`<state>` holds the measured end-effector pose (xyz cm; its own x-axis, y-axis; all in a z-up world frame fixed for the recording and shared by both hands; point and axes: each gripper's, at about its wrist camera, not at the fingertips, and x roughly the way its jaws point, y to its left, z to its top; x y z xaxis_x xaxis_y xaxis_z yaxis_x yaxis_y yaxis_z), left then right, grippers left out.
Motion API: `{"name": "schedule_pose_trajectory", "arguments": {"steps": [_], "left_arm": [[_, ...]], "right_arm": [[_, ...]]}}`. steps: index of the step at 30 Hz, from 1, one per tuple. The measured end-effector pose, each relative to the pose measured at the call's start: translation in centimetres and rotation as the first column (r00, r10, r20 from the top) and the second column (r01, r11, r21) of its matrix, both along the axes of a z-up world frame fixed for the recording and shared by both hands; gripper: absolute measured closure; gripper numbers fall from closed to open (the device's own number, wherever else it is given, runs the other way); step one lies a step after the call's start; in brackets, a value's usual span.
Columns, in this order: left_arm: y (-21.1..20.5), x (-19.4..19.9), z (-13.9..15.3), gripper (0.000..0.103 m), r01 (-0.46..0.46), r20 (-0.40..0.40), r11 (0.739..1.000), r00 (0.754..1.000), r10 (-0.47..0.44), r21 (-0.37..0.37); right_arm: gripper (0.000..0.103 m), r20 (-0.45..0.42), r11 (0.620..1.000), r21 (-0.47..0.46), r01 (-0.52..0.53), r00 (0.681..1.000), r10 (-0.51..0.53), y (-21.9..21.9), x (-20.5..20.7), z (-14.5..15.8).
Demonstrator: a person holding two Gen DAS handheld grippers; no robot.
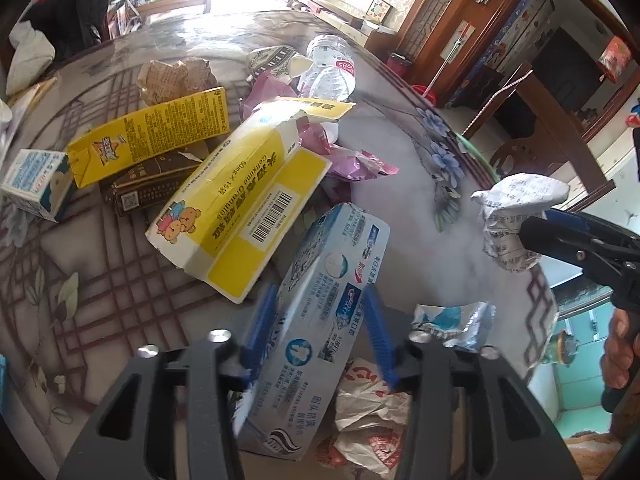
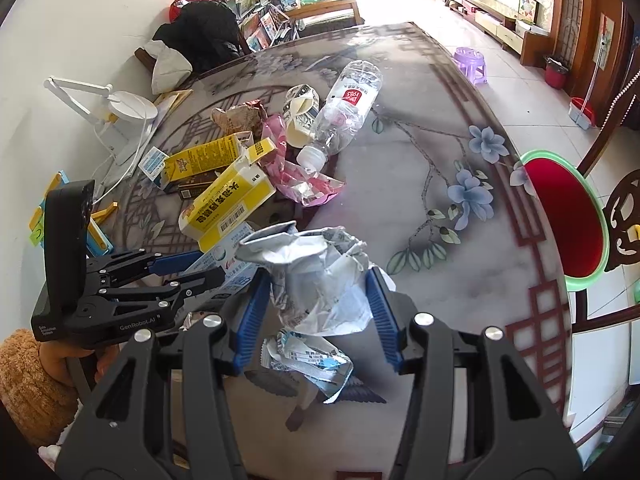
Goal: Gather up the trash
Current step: 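Grasp the white-blue toothpaste box with the left tool while the right tool holds the foil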
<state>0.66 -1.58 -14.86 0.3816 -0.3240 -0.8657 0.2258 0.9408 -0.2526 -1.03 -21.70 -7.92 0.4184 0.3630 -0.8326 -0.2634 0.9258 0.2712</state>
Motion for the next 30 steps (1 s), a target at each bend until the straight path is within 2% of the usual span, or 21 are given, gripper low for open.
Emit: {"name": "schedule_pose_trajectory", "arguments": {"steps": [1,5,7,8,9,11,16,22,30], "left_arm": [[-0.2,0.0,0.0,0.037,0.000,0.006,1.000,1.000,0.000,0.011],[-0.3,0.1,-0.1,0.037,0.001,0.007,1.000,1.000,-0.001,0.030],[-0.1,0.2,-0.5,0.041,-0.004,-0.004,1.000,1.000,0.004,0.030],[0.0,0.3,-0.7,0.052,-0.007,-0.011,1.000,1.000,0.007,0.025],[0.0,0.3,-0.8,0.058,-0.008,-0.022,1.000,1.000,0.009,0.021],[0.2,0.3,-0.8,0.062,-0.020,-0.022,1.000,1.000,0.020,0.014],[-0.1,-0.2,0.9,0.063,-0.036,0.047,0.999,0.998,0.036,0.007],[-1.5,0.0,3.9,0.063,-0.014,0.120,1.000,0.993,0.017,-0.026],[-3.4,0.8,7.3,0.063,-0.009,0.196,0.994,0.980,0.029,-0.105]], "right_arm": [[0.054,-0.002,1.000,0.001,-0.001,1.000,0.001,0.0,0.0,0.0],[0.053,-0.012,1.000,0.001,-0.003,1.000,0.003,-0.2,0.0,-0.3],[0.053,-0.017,1.000,0.005,0.000,1.000,0.000,-0.4,0.0,-0.4],[0.053,-0.018,1.000,0.005,0.000,1.000,0.000,-0.4,-0.1,-0.4],[0.053,-0.018,1.000,0.006,0.001,1.000,-0.001,-0.5,-0.1,-0.4],[0.053,-0.017,1.000,0.009,0.003,1.000,-0.003,-0.6,-0.1,-0.4],[0.053,-0.004,1.000,0.020,0.013,1.000,-0.013,-1.2,-0.3,0.0],[0.053,0.014,0.999,0.033,0.027,1.000,-0.028,-1.8,-0.3,0.4],[0.053,0.024,0.997,0.045,0.055,0.998,-0.056,-3.1,-0.1,0.7]]}}
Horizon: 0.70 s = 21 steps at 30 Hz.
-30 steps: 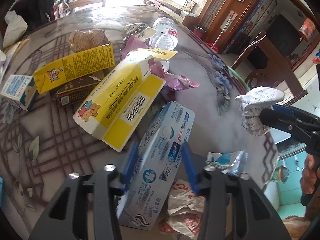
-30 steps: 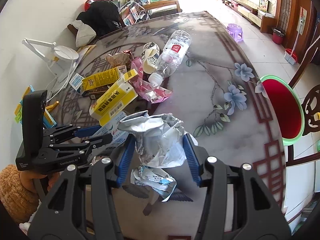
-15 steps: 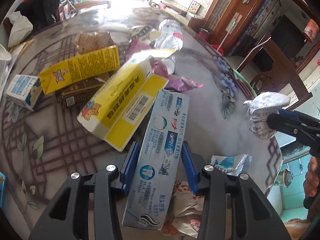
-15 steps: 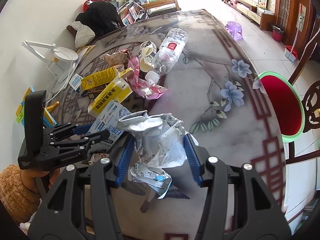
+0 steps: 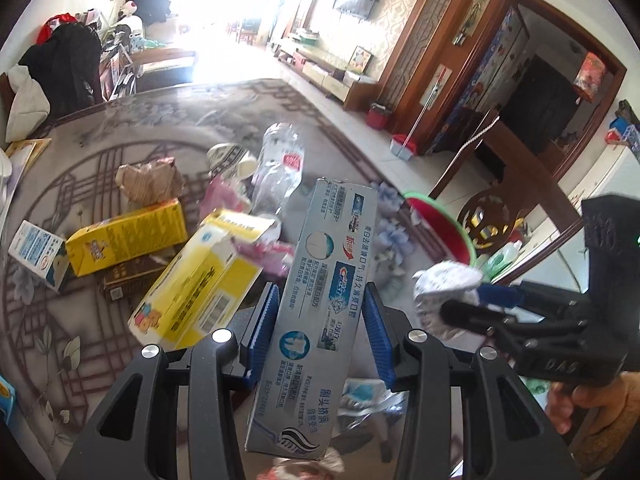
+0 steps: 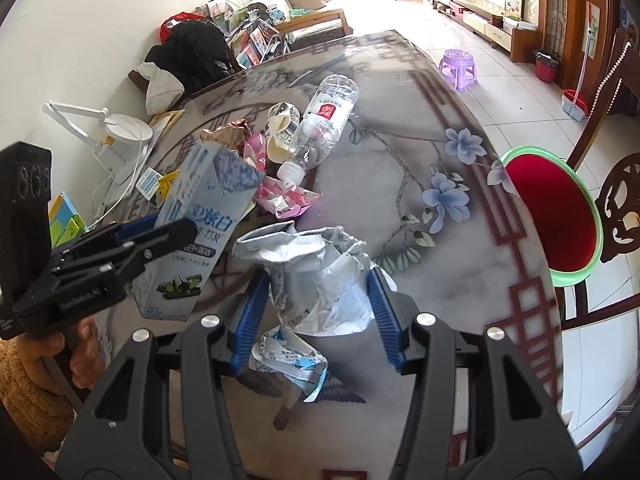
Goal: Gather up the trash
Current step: 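Grasp the white-blue toothpaste box with the left tool while the right tool holds the foil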
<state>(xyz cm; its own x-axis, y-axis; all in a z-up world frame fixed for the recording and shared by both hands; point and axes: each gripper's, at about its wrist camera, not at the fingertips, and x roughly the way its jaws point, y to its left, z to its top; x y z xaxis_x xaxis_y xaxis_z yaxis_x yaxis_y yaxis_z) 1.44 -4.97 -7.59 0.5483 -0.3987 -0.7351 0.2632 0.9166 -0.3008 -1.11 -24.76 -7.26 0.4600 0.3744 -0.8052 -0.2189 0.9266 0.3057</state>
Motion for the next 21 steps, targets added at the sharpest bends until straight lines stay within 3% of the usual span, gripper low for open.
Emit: {"name": "schedule_pose_trajectory", "arguments": {"steps": [5,21], "left_arm": [[-0.7,0.8,1.3,0.063,-0.049,0.049,0.999,0.998,0.049,-0.007],[-3.9,2.9,1.2,0.063,-0.130,0.055,0.991,0.990,0.130,-0.007]], "right_arm": [[0.053,0.000,1.000,-0.008,0.011,1.000,-0.011,-0.9,0.3,0.1],[0.053,-0.004,1.000,-0.018,-0.007,1.000,0.007,-5.5,3.2,0.1]]}}
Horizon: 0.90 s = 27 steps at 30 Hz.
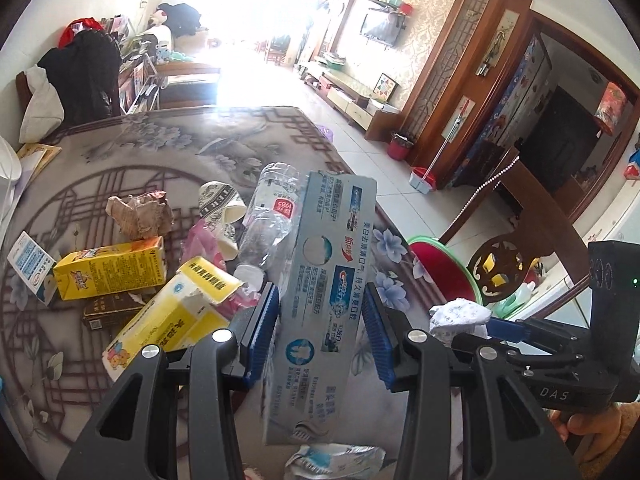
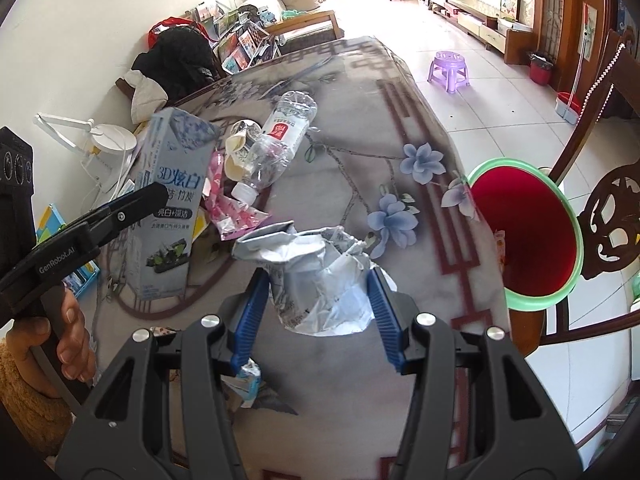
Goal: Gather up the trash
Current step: 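Grasp the white-blue toothpaste box with the left tool while the right tool holds the foil, then carry the foil and toothpaste box to the red bin and open both tools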
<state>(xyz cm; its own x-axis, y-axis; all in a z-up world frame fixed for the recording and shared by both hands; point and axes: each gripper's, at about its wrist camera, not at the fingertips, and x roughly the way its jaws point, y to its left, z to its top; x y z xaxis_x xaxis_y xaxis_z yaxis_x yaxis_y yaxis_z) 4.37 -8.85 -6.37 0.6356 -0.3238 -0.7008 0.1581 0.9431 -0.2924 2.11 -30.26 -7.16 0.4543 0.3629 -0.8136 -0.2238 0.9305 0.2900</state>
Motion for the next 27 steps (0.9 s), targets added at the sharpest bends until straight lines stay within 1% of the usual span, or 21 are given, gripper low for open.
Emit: {"name": "schedule_pose_trajectory", "arguments": {"steps": [8,11,15,17,24,27], "left_arm": [[-2.8,1.4,-0.4,0.065,-0.028,-0.024,1.000,0.999,0.028,-0.008],[-4.3,1.7,-0.2,0.066,-0.020,-0.005,1.000,1.000,0.020,0.004],[-6.4,2.2,-0.2,0.067,0.002,-0.007,1.000,1.000,-0.002,0.003],[-7.4,2.4,-0.1,0.067,0.015,-0.007,1.000,1.000,-0.015,0.000],[-10.5,3.2,-0.3,0.067,0.060,-0.025,0.998,0.998,-0.059,0.014],[-11.5,3.9,-0.5,0.067,0.077,-0.040,0.997,0.996,-0.076,0.012]], "right_arm": [[0.053,-0.003,1.000,0.007,-0.025,1.000,0.025,-2.9,1.9,-0.2],[0.053,-0.003,1.000,0.009,-0.024,1.000,0.024,-4.3,2.6,-0.3],[0.053,-0.006,1.000,0.010,-0.010,1.000,0.010,-6.4,3.6,-0.7],[0.053,-0.009,1.000,0.005,0.010,1.000,-0.010,-7.9,4.1,-0.9],[0.053,-0.033,0.990,-0.003,0.139,0.990,-0.139,-14.1,6.2,-2.5],[0.053,-0.024,0.986,-0.026,0.162,0.986,-0.162,-15.8,7.4,-3.0]]}}
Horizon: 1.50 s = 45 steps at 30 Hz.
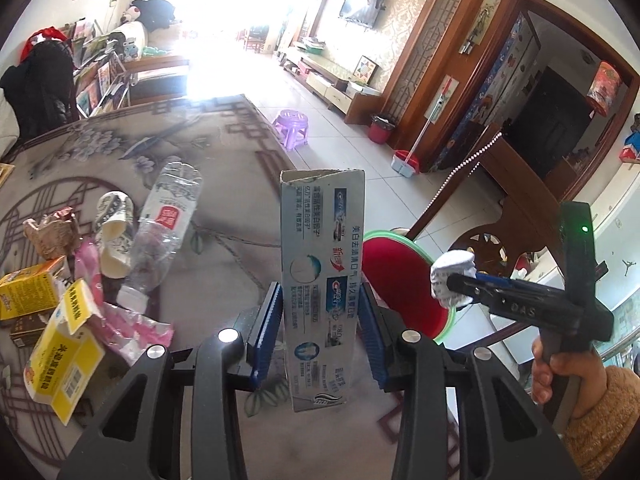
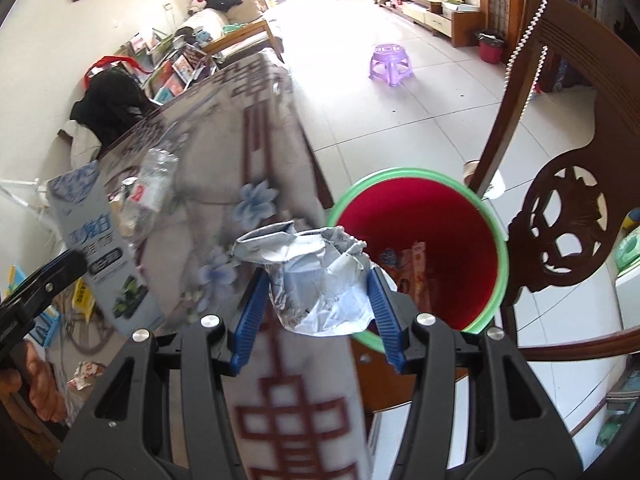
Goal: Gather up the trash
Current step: 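Carry the foil and toothpaste box to the red bin and open both tools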
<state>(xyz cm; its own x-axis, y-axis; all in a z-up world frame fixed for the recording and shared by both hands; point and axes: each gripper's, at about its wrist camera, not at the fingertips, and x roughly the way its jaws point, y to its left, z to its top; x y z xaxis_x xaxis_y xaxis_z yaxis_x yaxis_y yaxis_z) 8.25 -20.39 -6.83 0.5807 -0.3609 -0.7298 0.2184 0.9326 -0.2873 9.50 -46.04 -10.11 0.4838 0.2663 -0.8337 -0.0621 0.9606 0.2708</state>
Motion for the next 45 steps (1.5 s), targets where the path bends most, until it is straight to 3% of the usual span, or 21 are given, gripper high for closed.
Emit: {"name": "schedule_pose_trajectory", "arguments": {"steps": [3,6,12,20,25,26,28,29,34,38,45], "left_arm": [[-1.6,0.7,0.1,0.067,0.033,-0.004,0.999,0.999,-0.033,0.008],[-3.2,1.2,0.3,0.067,0.067,-0.005,0.998,0.998,-0.067,0.011],[-6.2,2.8,0.4,0.067,0.143,-0.008,0.990,0.990,-0.143,-0.001],[-13.3,6.3,-1.3,0.067,0.310,-0.042,0.950,0.950,-0.311,-0.017],[-17.2,7.7,-2.0,0.066,0.367,-0.055,0.930,0.928,-0.368,-0.025],[-17.9,8.1,-2.0,0.065,0.373,-0.065,0.927,0.925,-0.374,-0.025],[-18.8,8.5,-2.0,0.049,0.383,-0.096,0.923,0.918,-0.384,-0.025],[-18.9,8.5,-1.6,0.040,0.379,-0.089,0.925,0.921,-0.380,-0.030],[-16.8,7.0,0.5,0.040,0.351,-0.040,0.935,0.935,-0.353,-0.059],[-12.6,4.4,0.9,0.037,0.233,-0.057,0.962,0.968,-0.243,-0.140],[-6.1,0.6,0.6,0.036,0.098,-0.071,0.988,0.992,-0.107,-0.123]], "right_arm": [[0.051,0.003,0.999,-0.044,0.008,1.000,-0.008,-1.1,1.6,-0.4],[0.041,0.012,0.996,-0.077,0.036,0.999,-0.035,-2.4,2.4,-0.5],[0.036,0.032,0.992,-0.072,0.105,0.994,-0.103,-4.9,1.9,-0.2],[0.036,0.005,0.974,-0.064,0.216,0.976,-0.216,-8.7,-0.4,-0.7],[0.036,0.016,0.960,-0.069,0.273,0.962,-0.272,-10.5,-2.2,0.1],[0.036,0.018,0.957,-0.073,0.280,0.960,-0.280,-10.7,-2.6,0.3],[0.036,0.018,0.952,-0.078,0.296,0.955,-0.295,-11.0,-3.4,0.5],[0.036,0.016,0.951,-0.078,0.299,0.954,-0.299,-11.1,-3.6,0.5],[0.036,0.019,0.952,-0.068,0.299,0.954,-0.299,-10.4,-4.6,0.9],[0.036,0.028,0.962,-0.060,0.268,0.963,-0.267,-8.7,-4.5,1.2],[0.035,0.040,0.986,-0.055,0.160,0.987,-0.158,-3.2,-3.6,1.9]]}}
